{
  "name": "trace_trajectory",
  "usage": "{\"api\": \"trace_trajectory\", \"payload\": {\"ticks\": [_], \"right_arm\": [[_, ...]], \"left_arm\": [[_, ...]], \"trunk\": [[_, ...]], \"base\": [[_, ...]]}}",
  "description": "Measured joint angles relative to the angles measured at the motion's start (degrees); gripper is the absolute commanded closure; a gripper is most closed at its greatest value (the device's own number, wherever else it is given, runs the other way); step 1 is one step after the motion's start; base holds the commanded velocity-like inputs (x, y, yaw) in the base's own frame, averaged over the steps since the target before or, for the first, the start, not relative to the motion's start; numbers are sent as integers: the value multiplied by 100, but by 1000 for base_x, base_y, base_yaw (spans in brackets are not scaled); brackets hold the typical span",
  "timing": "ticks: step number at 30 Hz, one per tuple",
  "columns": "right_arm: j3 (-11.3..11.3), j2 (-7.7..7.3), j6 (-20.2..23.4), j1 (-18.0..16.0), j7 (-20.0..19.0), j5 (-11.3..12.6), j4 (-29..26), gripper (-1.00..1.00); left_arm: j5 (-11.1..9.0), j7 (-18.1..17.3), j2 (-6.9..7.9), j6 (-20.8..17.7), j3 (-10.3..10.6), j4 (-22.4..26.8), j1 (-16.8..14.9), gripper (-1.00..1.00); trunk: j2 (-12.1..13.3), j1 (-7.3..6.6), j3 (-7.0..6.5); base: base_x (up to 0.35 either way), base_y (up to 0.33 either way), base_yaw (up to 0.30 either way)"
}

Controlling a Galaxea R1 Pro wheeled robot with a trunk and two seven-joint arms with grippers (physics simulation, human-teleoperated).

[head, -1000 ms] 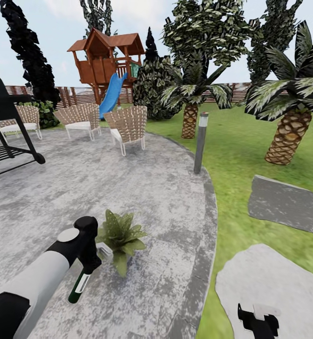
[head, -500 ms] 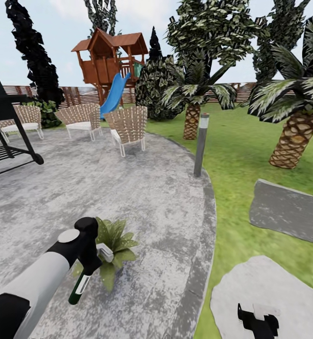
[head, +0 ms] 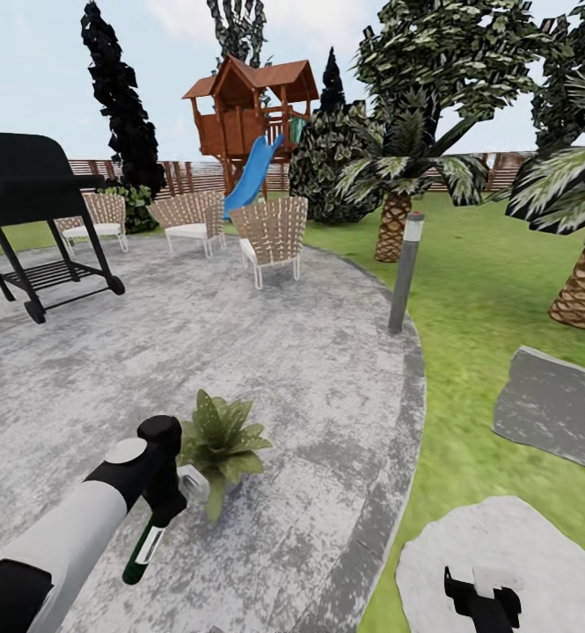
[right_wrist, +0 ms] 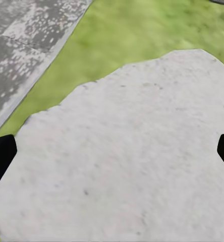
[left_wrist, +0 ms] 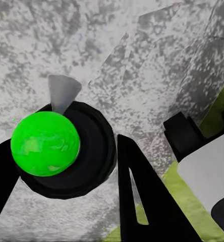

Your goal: Pick up the pesticide atomizer in the garden and spray insectifuge to fully cover both potted plants in the garden.

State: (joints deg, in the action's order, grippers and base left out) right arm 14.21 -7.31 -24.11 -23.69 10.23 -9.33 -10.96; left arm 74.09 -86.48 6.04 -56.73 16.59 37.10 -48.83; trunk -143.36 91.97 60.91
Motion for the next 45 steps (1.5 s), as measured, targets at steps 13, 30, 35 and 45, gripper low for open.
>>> {"api": "trace_trajectory", "payload": {"ticks": [13,30,35,45], "right_arm": [[0,-1,9,0,-9,-11,0,-100],[0,26,0,0,-3,-8,-8,-100],[0,26,0,0,0,-8,-9,-100],[-1,26,-1,0,-1,-9,-1,-100]], "left_arm": [[-78,646,-97,-12,-108,28,460,100],[-1837,2599,-100,50,-1372,490,834,100],[-1844,2600,-107,42,-1361,509,834,100],[-1824,2610,-107,61,-1322,508,836,100]], "trunk": [[0,0,0],[0,-1,5],[0,-1,31],[0,2,36]], "base": [[-1,-1,5],[0,0,19],[0,0,138],[-83,-79,7]]}}
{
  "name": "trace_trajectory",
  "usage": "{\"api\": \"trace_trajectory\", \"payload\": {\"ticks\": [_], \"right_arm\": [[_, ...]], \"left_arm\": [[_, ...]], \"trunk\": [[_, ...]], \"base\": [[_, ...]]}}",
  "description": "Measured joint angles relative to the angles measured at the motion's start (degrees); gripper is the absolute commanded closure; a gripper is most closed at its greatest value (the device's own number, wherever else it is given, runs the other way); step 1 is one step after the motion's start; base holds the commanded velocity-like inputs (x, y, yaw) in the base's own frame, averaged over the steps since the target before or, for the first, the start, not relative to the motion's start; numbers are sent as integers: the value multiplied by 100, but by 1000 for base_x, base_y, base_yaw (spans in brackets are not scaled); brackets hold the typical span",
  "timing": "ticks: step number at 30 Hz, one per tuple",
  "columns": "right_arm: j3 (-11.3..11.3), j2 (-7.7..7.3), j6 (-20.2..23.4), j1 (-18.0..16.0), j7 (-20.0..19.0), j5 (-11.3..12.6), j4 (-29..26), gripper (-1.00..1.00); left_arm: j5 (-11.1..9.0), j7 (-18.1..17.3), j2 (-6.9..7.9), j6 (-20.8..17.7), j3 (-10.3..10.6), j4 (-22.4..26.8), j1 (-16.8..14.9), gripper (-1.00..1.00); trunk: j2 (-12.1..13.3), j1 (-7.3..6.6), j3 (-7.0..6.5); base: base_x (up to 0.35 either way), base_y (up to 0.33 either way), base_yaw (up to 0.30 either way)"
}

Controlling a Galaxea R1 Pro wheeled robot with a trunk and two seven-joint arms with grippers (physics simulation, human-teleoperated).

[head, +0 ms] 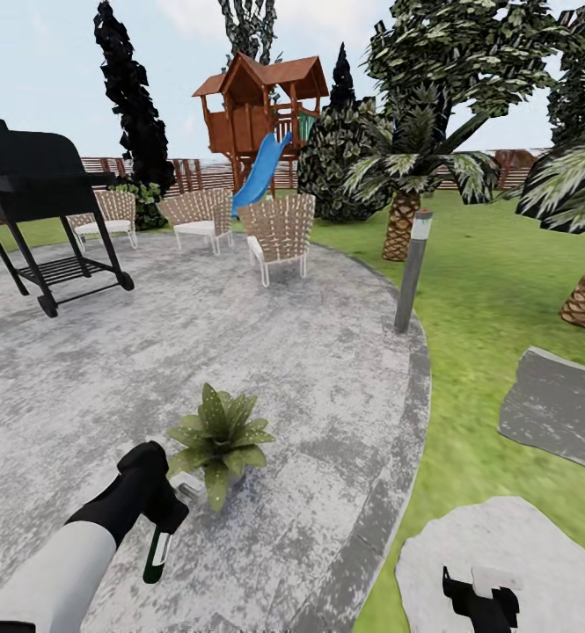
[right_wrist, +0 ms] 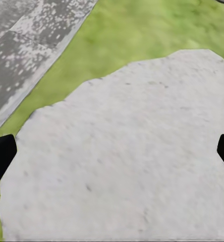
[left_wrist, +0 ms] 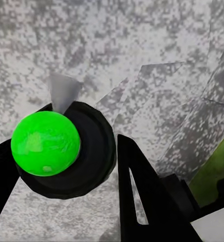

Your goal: Pick up the pesticide atomizer in the garden and spray insectifuge to fully cover both potted plants in the garden.

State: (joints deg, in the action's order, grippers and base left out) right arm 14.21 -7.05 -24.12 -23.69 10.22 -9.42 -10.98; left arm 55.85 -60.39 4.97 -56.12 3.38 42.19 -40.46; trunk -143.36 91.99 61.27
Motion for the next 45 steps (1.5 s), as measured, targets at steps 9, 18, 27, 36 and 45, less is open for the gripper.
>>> {"api": "trace_trajectory", "payload": {"ticks": [9,18,27,36,45], "right_arm": [[-9,9,0,-1,2,0,2,-100],[-9,18,0,-1,1,-6,2,-100],[-8,18,1,0,-6,-3,1,-100],[-5,11,1,0,-8,0,1,-100],[-1,-17,4,0,-6,-9,0,-100]], "left_arm": [[-10,199,-7,-11,-23,2,0,100],[-89,200,-65,-27,-25,15,-5,100],[-67,175,-240,7,5,214,-11,100],[-30,157,-425,-27,28,224,-87,100],[61,159,-531,-41,213,265,-97,100]], "trunk": [[0,0,0],[0,-2,0],[0,-2,0],[0,-5,0],[0,-5,0]], "base": [[-231,-229,168],[-126,-229,275],[27,-34,276],[141,-10,178],[287,-179,3]]}}
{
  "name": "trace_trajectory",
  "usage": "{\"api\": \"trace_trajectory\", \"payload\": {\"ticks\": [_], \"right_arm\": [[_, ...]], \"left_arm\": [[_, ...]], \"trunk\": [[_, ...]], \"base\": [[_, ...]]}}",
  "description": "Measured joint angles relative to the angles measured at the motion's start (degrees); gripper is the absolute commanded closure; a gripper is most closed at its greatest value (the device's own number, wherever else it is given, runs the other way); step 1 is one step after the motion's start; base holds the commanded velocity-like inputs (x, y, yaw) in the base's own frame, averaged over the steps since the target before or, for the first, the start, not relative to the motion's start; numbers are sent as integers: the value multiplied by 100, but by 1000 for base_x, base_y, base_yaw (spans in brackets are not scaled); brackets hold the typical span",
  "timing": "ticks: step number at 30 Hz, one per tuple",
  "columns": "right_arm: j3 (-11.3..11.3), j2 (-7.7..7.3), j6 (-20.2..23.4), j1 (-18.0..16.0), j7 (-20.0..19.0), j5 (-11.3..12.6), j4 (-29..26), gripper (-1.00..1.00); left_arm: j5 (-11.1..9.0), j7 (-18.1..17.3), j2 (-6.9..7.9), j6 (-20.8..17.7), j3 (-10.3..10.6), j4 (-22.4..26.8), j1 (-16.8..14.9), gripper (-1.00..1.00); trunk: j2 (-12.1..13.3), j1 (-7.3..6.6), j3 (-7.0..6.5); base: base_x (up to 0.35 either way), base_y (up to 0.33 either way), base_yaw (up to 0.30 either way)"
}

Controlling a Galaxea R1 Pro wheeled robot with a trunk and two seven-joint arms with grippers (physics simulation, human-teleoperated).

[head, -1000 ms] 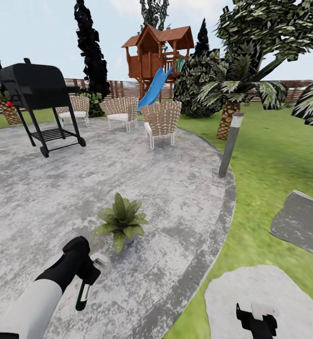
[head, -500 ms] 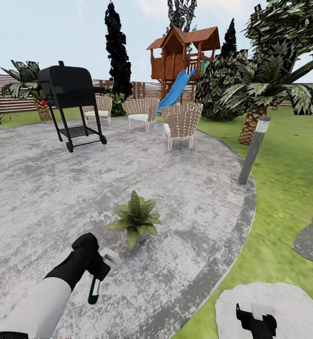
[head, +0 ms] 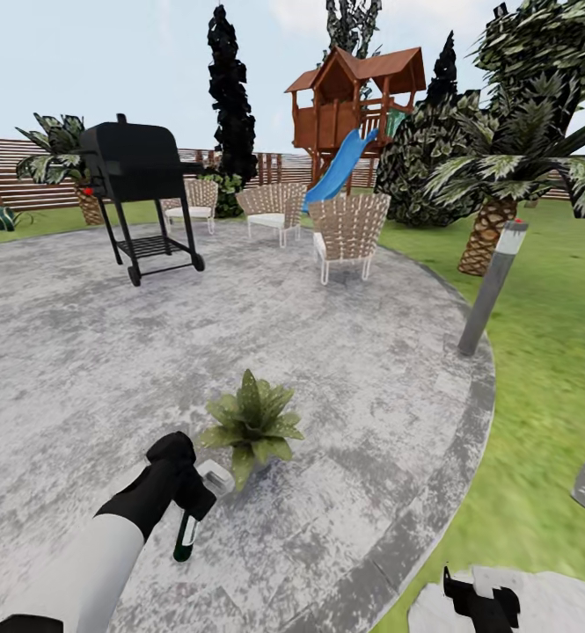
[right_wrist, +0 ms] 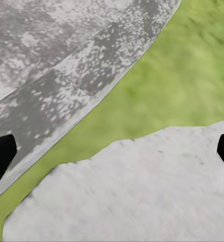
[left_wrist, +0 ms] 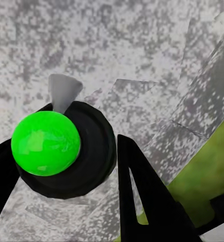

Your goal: Pick up the pesticide atomizer in the garden and spray insectifuge to fully cover both potted plants in the garden.

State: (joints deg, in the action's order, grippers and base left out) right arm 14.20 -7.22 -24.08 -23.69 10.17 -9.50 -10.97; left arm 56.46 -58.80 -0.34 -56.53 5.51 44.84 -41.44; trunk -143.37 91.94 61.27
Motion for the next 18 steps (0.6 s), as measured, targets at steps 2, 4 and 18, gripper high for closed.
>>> {"api": "trace_trajectory", "payload": {"ticks": [2,4,18], "right_arm": [[0,0,3,0,0,0,0,-100],[1,0,3,0,0,0,0,-100],[-1,18,-1,-2,9,7,2,-100]], "left_arm": [[1,0,0,-12,67,83,-1,100],[6,-6,-1,-24,89,159,4,100],[19,-13,26,-67,100,321,0,100]], "trunk": [[0,0,0],[0,0,0],[0,2,0]], "base": [[252,-230,0],[265,-229,0],[233,-190,185]]}}
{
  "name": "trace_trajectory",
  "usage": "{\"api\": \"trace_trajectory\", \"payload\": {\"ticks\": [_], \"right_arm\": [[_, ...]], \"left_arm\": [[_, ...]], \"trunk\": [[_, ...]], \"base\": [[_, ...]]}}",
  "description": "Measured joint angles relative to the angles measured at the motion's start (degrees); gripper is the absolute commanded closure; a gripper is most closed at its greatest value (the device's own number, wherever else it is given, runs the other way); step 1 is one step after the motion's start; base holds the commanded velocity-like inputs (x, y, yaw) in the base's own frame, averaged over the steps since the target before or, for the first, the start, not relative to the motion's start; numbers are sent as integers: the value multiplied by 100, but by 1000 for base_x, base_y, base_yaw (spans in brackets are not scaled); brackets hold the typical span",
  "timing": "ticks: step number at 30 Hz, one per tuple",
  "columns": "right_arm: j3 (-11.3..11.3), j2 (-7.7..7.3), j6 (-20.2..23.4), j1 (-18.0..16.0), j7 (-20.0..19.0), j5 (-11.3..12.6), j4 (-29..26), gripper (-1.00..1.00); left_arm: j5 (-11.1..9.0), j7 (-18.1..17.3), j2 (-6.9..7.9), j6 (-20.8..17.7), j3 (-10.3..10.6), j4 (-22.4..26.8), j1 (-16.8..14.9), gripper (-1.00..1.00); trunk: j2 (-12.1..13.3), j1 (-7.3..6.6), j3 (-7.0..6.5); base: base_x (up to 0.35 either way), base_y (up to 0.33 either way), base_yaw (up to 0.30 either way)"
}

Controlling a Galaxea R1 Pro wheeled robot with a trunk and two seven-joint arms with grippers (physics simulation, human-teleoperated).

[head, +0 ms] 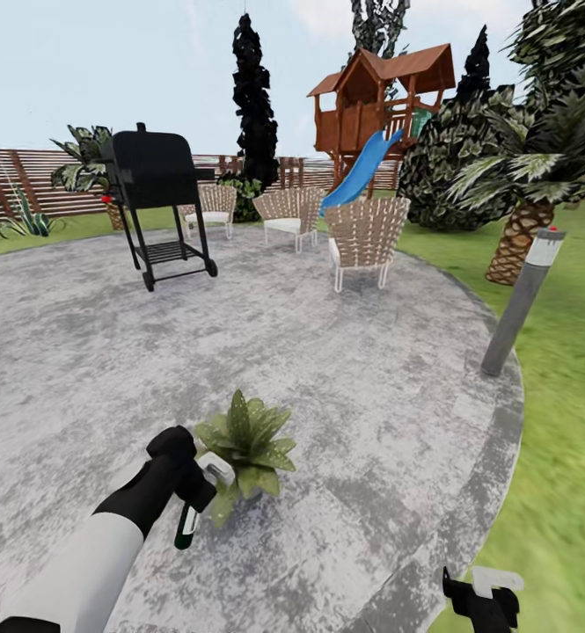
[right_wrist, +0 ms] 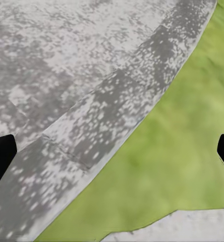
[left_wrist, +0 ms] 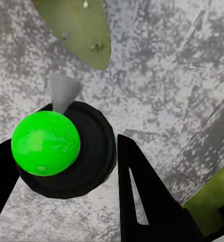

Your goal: Pick up the pesticide atomizer in the garden and spray insectifuge to fully cover both potted plants in the garden.

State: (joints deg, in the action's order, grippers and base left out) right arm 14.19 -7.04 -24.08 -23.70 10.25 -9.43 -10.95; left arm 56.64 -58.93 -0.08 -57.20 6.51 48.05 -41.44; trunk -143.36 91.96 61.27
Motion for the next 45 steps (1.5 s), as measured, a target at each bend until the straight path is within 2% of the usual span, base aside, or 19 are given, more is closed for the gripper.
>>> {"api": "trace_trajectory", "payload": {"ticks": [7,10,12,14,15,16,17,19,23,28,35,39,45], "right_arm": [[1,0,2,0,-2,-1,1,-100],[1,0,1,1,-2,1,0,-100],[2,0,2,2,-4,2,-1,-100],[2,-4,4,2,-7,2,-1,-100],[2,-10,2,2,-5,1,-1,-100],[2,-20,0,2,-5,0,-1,-100],[1,-23,0,2,-4,-4,-2,-100],[1,-27,2,2,-2,-6,-2,-100],[1,-35,2,2,-7,-7,-2,-100],[1,-28,4,2,-5,0,-2,-100],[1,-14,3,0,0,2,0,-100],[1,-9,3,1,-1,2,-1,-100],[2,-9,4,1,-2,2,-1,-100]], "left_arm": [[-40,-30,-6,-3,8,16,5,100],[-37,-306,22,-1,8,6,-35,100],[-22,-713,54,4,131,-44,-202,100],[231,-918,57,13,345,-69,-296,100],[448,-956,40,14,414,-78,-292,100],[749,-981,22,14,448,-86,-282,100],[900,-1011,25,12,442,-86,-278,100],[1019,-1168,41,6,432,-60,-286,100],[1078,-1354,46,4,429,-27,-282,100],[1083,-1368,44,-5,413,-23,-274,100],[1085,-1378,99,-9,381,-21,-262,100],[1107,-1365,129,1,-77,-22,-235,100],[1110,-1360,122,-2,-173,-22,-230,100]], "trunk": [[0,1,0],[0,1,0],[0,1,0],[0,1,0],[0,1,0],[0,0,0],[0,0,0],[0,-1,0],[0,-1,0],[0,1,0],[0,2,0],[0,0,0],[0,1,0]], "base": [[5,-16,278],[0,-1,232],[0,0,57],[0,0,16],[47,-81,4],[102,-156,2],[135,-194,1],[156,-217,0],[137,-240,0],[7,-270,4],[-98,-270,241],[36,-107,278],[8,-7,278]]}}
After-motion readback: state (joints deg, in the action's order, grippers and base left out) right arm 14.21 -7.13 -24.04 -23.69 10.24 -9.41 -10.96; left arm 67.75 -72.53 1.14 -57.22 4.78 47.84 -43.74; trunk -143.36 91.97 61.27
